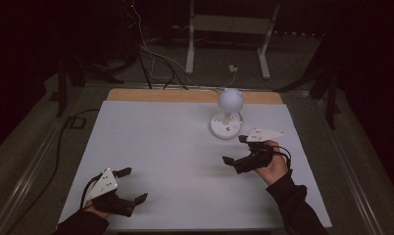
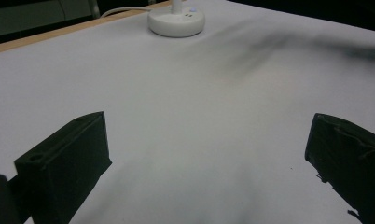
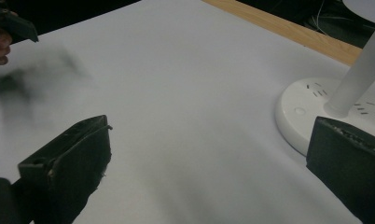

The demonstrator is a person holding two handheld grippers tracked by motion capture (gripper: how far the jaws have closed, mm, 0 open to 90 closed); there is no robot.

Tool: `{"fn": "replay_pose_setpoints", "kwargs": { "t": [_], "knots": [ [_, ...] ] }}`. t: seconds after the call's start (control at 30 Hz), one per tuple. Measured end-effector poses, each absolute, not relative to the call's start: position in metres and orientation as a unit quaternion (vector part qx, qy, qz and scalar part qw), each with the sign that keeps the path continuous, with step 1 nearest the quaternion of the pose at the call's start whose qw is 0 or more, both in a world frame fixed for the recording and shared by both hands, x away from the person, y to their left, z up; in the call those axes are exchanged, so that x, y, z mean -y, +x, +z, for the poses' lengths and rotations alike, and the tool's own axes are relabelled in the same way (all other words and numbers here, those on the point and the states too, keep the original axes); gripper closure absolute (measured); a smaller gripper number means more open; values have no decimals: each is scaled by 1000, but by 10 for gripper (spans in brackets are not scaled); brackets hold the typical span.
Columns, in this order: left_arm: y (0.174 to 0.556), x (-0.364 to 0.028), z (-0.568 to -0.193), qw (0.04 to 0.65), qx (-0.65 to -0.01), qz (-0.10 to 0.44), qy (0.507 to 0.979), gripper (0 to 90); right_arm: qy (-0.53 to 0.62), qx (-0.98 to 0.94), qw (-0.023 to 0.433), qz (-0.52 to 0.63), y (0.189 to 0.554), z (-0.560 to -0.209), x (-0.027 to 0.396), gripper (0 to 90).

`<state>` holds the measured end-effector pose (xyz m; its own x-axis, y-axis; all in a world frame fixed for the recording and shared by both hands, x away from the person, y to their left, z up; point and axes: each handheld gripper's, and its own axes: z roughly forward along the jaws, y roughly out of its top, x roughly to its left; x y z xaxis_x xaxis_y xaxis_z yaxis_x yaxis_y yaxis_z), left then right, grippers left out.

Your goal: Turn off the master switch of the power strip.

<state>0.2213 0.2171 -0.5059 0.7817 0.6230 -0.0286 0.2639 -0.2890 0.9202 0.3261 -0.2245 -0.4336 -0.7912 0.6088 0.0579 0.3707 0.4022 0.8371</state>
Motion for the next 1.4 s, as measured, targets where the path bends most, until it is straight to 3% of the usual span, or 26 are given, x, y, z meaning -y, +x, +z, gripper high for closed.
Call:
{"fn": "replay_pose_setpoints", "kwargs": {
  "t": [0.87, 1.4],
  "knots": [
    [221, -217, -506, 527, -282, 169, 783, 4, 323, -823, 143, 445, 379, -434, 225, 0],
    [222, -217, -506, 527, -283, 168, 783, 4, 358, -814, 150, 432, 418, -451, 238, 0]
  ]
}}
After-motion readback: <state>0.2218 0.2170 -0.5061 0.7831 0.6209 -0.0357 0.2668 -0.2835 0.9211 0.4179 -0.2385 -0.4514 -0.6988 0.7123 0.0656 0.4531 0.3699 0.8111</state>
